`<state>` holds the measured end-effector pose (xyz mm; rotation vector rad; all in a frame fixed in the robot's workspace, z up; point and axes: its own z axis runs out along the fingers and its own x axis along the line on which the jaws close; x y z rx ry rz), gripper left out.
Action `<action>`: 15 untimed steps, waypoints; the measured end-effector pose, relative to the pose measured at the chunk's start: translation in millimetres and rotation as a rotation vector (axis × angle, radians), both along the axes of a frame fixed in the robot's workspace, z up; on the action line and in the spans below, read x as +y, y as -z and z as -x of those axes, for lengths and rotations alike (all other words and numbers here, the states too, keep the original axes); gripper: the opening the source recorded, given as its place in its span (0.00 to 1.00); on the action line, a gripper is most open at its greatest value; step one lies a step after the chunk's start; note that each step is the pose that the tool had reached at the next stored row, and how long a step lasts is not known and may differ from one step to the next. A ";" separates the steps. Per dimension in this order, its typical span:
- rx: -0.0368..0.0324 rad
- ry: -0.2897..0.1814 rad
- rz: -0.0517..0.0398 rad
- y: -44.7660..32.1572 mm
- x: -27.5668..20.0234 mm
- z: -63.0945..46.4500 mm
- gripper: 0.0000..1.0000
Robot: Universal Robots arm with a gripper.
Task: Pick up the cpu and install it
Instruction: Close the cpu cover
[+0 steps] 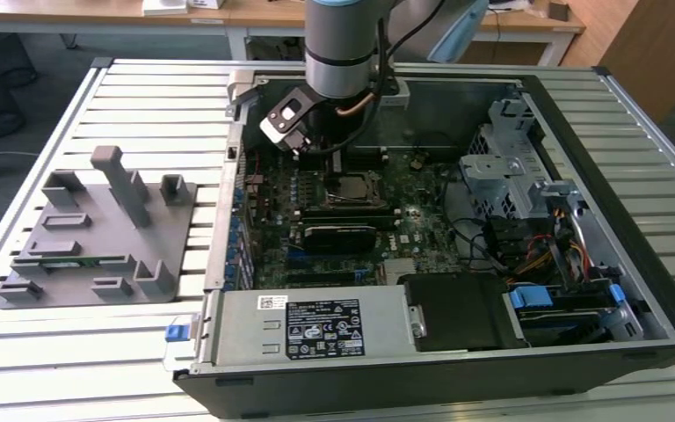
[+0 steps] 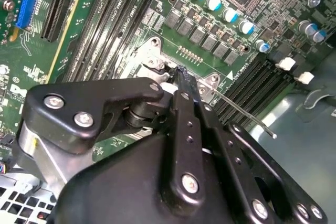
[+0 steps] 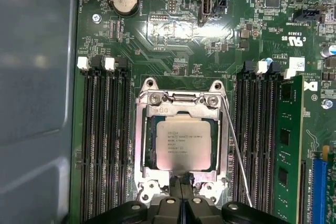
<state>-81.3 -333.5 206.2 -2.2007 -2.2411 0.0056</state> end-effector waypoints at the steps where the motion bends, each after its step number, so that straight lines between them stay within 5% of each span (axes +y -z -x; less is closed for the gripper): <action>1: 0.0000 0.000 -0.0001 -0.2 0.0 -0.2 0.11; 15: 0.0023 0.000 0.0001 -0.2 -2.5 -18.9 0.11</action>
